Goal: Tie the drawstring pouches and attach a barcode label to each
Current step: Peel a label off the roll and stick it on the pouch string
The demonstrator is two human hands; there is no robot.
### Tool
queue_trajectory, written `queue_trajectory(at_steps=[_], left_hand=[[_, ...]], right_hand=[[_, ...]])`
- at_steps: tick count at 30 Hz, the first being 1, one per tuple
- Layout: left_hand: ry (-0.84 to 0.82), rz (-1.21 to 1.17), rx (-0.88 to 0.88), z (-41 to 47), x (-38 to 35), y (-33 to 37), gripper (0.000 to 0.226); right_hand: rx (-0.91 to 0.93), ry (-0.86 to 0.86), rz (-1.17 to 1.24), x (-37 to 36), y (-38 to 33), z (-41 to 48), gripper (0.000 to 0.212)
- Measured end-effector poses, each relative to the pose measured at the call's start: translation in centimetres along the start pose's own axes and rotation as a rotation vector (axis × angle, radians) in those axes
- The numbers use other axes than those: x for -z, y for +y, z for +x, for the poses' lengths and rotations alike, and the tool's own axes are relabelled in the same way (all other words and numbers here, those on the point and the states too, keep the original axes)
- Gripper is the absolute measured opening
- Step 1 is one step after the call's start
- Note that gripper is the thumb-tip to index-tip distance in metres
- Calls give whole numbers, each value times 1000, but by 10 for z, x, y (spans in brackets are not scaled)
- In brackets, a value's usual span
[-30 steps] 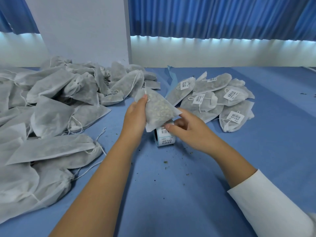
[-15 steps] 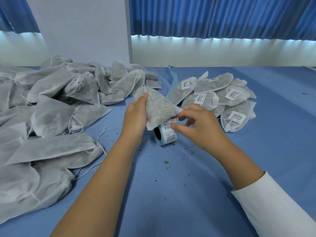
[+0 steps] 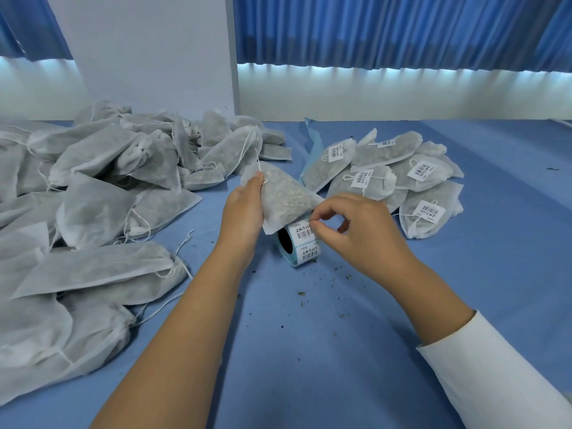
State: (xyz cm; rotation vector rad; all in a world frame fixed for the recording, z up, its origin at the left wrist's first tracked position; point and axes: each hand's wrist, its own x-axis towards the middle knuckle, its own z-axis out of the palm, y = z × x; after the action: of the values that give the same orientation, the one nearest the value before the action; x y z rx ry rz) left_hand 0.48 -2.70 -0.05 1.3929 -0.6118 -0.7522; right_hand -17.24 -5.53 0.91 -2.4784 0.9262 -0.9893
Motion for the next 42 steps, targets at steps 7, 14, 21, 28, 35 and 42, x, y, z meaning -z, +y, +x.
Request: queue_trajectory(at_steps=[7,14,21,28,35,42], left_hand=[[-7,41,11,1,0,-3,30],[-24,51,8,1,2,-2,28],[-21,66,-181,-11,10,16,27],[-131,145,-311,-28,13,30,27],[-435,291,-262,-45,7,33,26],[-543,350,-195,-44,11,32,39]], right_hand=[[-11,33,295,1,-5,-1,8],[-87,191,732,15,-10,3,10],[-207,243,985,21,-9,6,20],[-133,144,1194,25,-14,7,39],[-101,120,1283,24,-19,7,39],[-238,159,1241,21,-17,8,35]])
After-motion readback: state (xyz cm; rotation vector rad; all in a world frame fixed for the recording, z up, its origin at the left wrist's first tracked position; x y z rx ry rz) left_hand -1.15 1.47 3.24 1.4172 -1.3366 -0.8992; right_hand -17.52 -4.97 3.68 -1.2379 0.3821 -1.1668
